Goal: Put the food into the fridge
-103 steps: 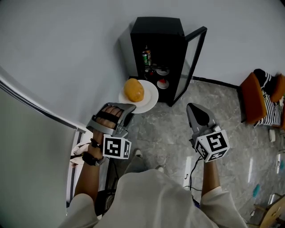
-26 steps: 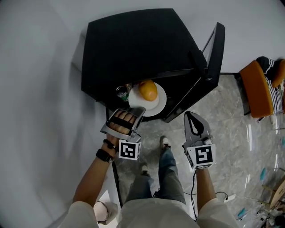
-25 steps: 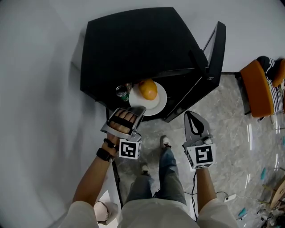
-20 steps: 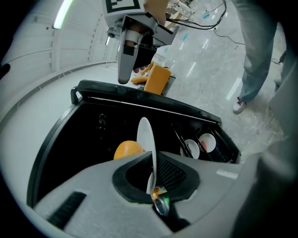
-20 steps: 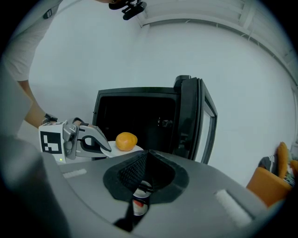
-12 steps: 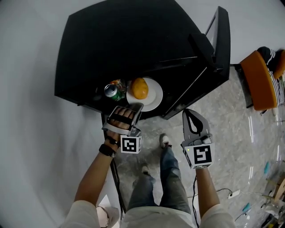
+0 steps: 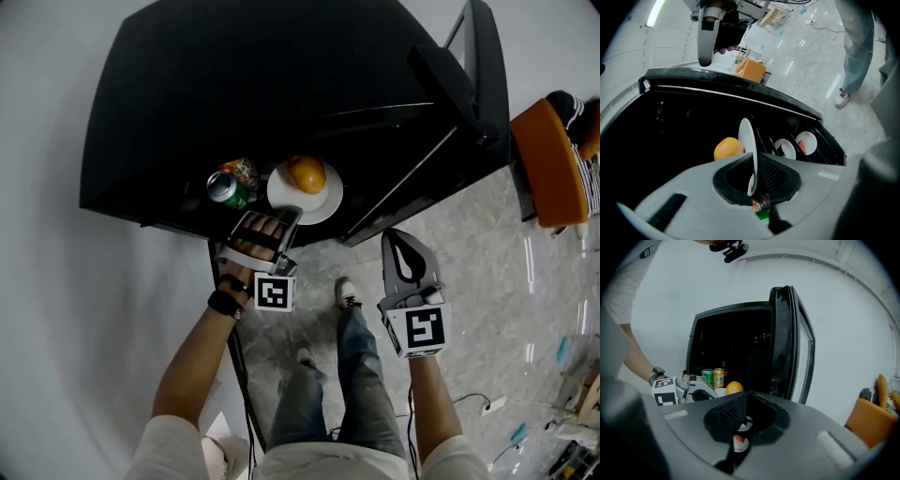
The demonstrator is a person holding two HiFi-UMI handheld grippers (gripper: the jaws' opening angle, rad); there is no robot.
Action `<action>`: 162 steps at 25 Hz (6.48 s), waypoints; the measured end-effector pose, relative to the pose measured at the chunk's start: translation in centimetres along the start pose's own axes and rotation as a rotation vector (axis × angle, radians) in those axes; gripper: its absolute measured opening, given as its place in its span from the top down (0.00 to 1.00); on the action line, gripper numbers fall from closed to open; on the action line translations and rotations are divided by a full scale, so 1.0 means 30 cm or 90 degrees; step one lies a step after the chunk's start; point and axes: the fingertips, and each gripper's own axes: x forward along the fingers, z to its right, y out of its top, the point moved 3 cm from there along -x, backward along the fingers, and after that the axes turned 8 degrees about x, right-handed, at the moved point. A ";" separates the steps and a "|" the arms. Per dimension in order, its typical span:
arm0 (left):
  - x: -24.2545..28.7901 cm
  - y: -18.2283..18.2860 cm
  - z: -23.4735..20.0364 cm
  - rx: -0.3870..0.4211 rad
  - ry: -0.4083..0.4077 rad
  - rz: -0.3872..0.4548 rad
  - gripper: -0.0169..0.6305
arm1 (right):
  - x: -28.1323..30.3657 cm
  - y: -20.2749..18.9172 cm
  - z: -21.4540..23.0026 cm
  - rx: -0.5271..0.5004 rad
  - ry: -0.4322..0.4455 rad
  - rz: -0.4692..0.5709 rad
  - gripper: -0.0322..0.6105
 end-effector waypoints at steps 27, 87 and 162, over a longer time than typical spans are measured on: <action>0.116 0.003 0.021 -0.094 -0.072 -0.005 0.91 | -0.005 -0.077 -0.012 0.034 0.001 -0.041 0.94; 0.150 0.027 -0.048 -0.233 -0.168 0.010 0.75 | -0.040 -0.038 0.008 0.043 0.030 -0.039 0.94; -1.382 -0.034 -0.933 -0.757 0.182 0.147 0.96 | -0.738 0.984 -0.516 -0.072 0.087 0.126 0.94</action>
